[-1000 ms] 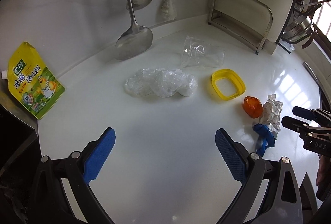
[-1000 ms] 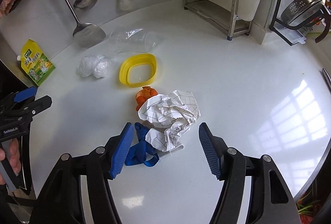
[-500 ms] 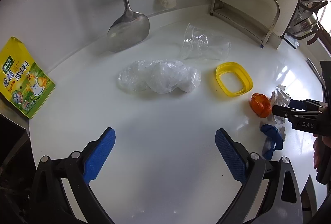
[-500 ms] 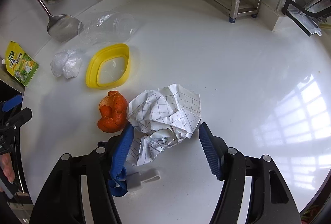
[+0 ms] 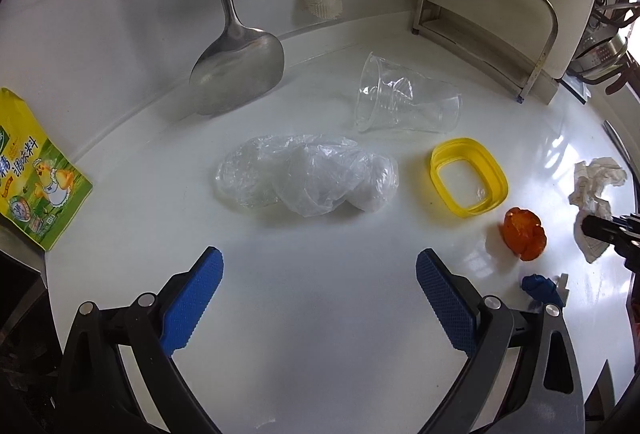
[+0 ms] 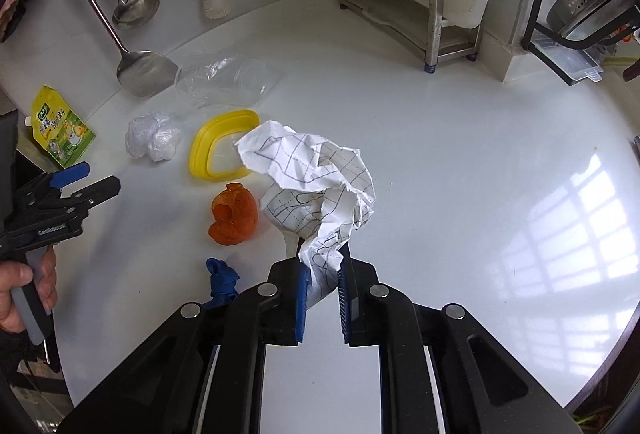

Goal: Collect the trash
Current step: 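Grasp crumpled checked paper with the right gripper while left grasps plastic bag, then carry the checked paper and plastic bag over the grey bin with both grippers, then open both grippers above the bin to drop the paper and bag, then move both grippers back over the counter toward the blue strap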

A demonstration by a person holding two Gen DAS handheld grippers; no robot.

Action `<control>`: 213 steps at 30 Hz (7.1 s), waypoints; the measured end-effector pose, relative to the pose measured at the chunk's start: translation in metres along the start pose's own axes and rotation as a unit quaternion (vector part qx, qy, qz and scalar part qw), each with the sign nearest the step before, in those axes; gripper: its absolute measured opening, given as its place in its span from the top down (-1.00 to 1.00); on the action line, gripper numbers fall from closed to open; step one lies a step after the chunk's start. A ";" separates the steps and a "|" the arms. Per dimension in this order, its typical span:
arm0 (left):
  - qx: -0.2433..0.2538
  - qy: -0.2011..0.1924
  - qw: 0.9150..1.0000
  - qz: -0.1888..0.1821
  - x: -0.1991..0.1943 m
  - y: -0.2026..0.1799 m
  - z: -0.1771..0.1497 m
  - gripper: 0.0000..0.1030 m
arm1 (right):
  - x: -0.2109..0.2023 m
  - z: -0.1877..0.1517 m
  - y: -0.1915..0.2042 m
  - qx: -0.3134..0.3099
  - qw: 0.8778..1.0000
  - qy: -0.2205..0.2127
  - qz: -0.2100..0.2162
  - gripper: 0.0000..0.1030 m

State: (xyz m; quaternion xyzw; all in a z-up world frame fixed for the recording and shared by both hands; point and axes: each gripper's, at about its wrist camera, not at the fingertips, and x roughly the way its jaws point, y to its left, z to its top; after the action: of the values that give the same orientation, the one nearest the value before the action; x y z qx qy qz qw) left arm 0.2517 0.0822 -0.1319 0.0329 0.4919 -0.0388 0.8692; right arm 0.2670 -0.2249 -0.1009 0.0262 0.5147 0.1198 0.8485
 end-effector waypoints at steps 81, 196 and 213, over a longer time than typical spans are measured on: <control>0.117 -0.012 0.988 -0.104 -0.198 -0.177 -0.199 0.46 | -0.202 -0.276 0.011 -0.016 0.998 -0.014 0.051 0.76; 0.219 0.130 0.950 -0.182 -0.110 -0.261 -0.312 -0.60 | -0.107 -0.380 -0.015 0.039 0.990 0.132 -0.011 -0.13; 0.139 0.008 0.983 -0.124 -0.170 -0.189 -0.202 -0.74 | -0.169 -0.273 0.016 0.005 1.000 0.007 0.023 -0.13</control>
State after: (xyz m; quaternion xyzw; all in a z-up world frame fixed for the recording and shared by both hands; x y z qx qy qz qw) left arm -0.0266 -0.0803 -0.0932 0.0924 0.4886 -0.2138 0.8408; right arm -0.0508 -0.2693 -0.0800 0.0417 0.5203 0.1372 0.8418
